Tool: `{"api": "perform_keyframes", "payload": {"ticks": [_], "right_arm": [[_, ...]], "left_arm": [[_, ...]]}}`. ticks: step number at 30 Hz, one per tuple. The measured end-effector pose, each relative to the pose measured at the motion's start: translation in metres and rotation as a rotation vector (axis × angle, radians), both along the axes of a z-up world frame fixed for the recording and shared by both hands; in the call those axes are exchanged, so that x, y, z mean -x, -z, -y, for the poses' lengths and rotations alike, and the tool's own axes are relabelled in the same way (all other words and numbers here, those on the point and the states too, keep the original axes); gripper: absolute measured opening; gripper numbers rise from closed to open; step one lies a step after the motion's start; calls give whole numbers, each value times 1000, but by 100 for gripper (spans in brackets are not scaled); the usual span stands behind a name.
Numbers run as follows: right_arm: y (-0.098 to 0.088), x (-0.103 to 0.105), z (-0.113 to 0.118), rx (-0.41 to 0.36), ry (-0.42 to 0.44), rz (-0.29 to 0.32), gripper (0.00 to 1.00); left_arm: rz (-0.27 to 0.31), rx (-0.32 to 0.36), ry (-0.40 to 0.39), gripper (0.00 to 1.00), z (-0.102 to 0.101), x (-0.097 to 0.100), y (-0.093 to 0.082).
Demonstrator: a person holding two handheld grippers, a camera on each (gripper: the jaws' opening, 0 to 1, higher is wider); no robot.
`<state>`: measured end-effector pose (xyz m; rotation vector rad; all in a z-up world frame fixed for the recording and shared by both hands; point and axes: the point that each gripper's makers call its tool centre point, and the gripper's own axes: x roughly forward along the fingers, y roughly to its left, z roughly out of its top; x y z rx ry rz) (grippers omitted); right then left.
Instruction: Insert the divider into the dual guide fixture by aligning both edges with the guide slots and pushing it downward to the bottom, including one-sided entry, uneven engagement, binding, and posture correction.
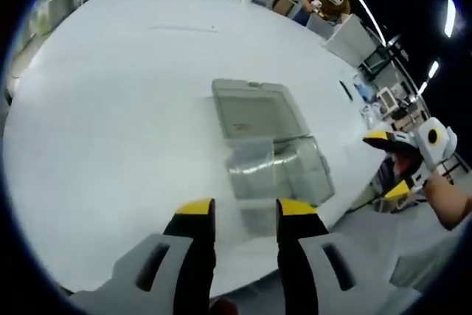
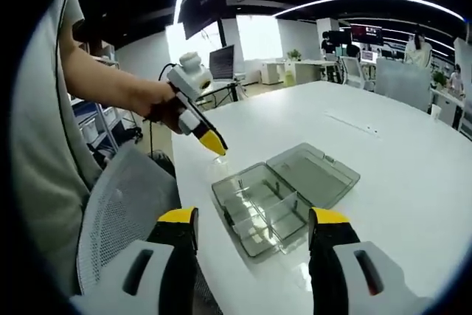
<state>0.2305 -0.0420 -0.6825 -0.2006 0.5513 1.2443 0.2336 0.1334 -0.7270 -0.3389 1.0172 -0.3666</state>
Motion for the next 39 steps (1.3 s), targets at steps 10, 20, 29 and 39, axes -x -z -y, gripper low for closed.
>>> {"api": "perform_keyframes", "payload": {"ticks": [10,20,29,39], "right_arm": [[-6,-2,0,-49,10,-47,57],[-15,-5,-3,-97,13,-82,57],[-25,-8,-6,-149,11,-120,56],[-35,-11,-7,-219,16,-179,56]], "left_arm": [[29,95,35,29,21,-1,-10],[53,178,73,29,41,0,-20],[85,238,111,29,58,-2,-32],[100,295,151,29,76,0,-38]]}}
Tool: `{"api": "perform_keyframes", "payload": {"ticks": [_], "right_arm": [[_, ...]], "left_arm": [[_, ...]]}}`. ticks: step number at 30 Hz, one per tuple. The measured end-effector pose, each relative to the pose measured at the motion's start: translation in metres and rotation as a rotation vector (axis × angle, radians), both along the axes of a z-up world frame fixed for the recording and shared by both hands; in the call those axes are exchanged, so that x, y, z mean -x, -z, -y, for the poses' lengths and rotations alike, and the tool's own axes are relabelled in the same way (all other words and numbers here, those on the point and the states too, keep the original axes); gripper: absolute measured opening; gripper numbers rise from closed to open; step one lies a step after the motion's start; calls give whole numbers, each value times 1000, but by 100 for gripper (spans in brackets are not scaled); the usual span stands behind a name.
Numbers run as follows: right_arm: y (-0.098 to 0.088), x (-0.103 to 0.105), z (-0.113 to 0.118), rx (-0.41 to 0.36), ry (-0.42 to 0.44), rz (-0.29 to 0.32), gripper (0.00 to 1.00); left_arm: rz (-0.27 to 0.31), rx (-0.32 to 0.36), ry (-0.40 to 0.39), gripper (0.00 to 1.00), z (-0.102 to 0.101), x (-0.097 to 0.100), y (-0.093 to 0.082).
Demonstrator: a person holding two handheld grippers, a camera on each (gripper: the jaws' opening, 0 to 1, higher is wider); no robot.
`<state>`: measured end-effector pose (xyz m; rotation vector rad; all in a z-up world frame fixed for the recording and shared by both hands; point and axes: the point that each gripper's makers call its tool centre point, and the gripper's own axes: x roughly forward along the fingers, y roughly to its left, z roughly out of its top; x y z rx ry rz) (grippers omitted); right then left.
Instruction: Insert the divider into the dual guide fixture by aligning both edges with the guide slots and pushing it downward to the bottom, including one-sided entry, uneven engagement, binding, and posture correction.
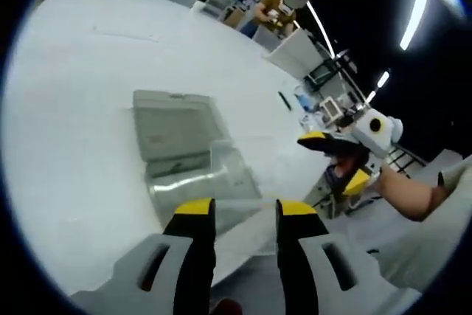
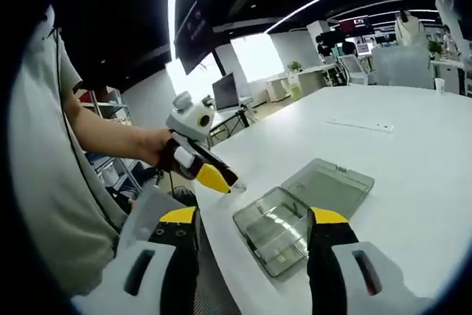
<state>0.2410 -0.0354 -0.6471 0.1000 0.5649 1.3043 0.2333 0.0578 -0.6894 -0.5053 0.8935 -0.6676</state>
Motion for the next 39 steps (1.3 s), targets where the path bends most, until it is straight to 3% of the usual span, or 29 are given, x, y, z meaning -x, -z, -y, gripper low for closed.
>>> {"api": "perform_keyframes", "payload": {"ticks": [15,39], "right_arm": [[-18,1,-5,-102,-20,-85,57],[-56,-2,-17,-276,-56,-197,60]], "left_arm": [[51,94,35,29,18,-1,-19],[163,261,107,29,43,-1,-68]]}}
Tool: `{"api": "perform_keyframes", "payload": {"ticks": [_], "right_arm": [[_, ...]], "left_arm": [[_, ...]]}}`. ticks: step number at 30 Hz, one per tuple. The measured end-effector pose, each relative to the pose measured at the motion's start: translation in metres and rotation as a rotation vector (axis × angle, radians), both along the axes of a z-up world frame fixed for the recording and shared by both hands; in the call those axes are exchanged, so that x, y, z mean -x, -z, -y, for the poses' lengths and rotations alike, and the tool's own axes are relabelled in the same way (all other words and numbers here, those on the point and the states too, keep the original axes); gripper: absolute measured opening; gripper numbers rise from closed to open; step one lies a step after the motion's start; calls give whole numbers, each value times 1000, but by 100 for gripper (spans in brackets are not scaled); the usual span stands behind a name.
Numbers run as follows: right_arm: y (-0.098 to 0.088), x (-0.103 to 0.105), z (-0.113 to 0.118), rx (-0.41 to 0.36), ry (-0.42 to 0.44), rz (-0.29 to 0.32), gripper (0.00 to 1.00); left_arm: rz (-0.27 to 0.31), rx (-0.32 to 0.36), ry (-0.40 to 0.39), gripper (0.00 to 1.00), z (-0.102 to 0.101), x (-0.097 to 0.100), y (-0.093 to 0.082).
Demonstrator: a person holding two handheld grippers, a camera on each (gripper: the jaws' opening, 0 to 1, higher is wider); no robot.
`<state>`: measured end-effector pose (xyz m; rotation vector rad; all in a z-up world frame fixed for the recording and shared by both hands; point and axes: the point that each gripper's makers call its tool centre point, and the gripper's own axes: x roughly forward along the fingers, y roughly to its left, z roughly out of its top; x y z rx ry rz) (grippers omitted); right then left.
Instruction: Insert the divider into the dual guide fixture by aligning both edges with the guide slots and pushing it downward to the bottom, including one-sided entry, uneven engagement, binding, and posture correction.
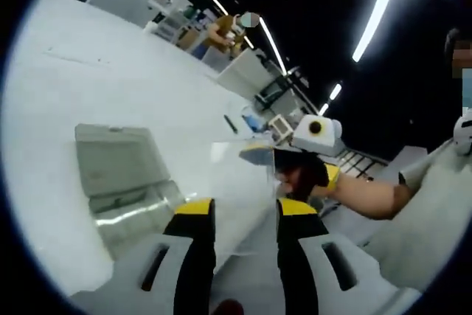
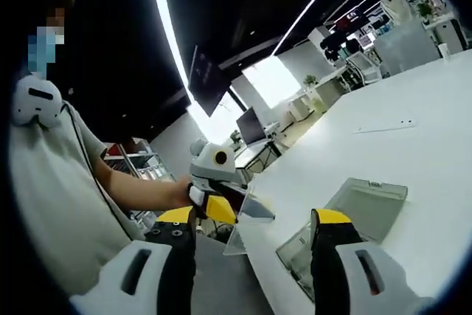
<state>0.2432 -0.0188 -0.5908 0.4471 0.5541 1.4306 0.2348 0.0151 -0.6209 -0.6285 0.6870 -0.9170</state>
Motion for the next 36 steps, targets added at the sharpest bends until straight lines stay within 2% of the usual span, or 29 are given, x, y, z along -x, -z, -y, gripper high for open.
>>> {"api": "perform_keyframes", "payload": {"ticks": [29,36], "right_arm": [[-20,5,-15,-101,-106,-91,61],[-22,6,-18,-110,-117,-94,60]], "left_arm": [[51,85,68,29,18,7,-20],[60,112,88,29,23,9,-25]]}}
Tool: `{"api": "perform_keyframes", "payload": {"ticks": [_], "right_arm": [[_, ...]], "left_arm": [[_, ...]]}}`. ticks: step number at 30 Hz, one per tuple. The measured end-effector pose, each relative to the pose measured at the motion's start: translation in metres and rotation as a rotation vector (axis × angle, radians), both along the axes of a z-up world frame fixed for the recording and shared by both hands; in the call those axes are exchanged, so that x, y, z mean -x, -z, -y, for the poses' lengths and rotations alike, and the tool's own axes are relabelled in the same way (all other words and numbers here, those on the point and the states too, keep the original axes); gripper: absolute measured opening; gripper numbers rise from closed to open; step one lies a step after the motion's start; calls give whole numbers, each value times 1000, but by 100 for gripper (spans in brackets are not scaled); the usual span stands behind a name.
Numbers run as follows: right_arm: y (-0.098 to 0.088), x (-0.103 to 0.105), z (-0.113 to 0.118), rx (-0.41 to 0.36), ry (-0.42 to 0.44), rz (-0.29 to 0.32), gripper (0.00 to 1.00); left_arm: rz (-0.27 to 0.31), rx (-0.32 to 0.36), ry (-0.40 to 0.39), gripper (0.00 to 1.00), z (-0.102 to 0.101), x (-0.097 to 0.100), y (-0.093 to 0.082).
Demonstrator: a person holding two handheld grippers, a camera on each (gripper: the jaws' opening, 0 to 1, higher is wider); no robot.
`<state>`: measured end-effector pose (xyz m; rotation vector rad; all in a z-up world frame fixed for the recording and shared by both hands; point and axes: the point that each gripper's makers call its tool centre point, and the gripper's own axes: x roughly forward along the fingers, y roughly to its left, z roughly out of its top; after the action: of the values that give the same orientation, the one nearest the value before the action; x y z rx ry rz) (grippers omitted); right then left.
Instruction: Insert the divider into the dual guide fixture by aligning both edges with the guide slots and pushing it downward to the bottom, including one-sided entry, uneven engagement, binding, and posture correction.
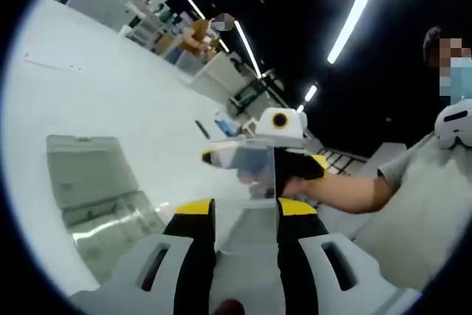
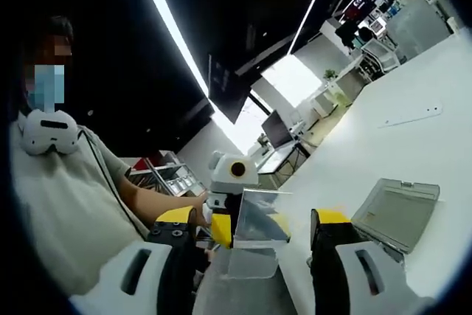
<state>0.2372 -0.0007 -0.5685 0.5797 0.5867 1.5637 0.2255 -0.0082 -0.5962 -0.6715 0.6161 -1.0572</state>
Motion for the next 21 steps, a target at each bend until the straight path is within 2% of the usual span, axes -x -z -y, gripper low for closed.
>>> {"api": "perform_keyframes", "payload": {"ticks": [10,21], "right_arm": [[-2,1,-1,-23,-13,-22,56],[-6,1,-2,-51,-23,-37,45]], "left_arm": [[9,19,25,29,6,3,-4],[10,28,40,29,10,4,-6]]}}
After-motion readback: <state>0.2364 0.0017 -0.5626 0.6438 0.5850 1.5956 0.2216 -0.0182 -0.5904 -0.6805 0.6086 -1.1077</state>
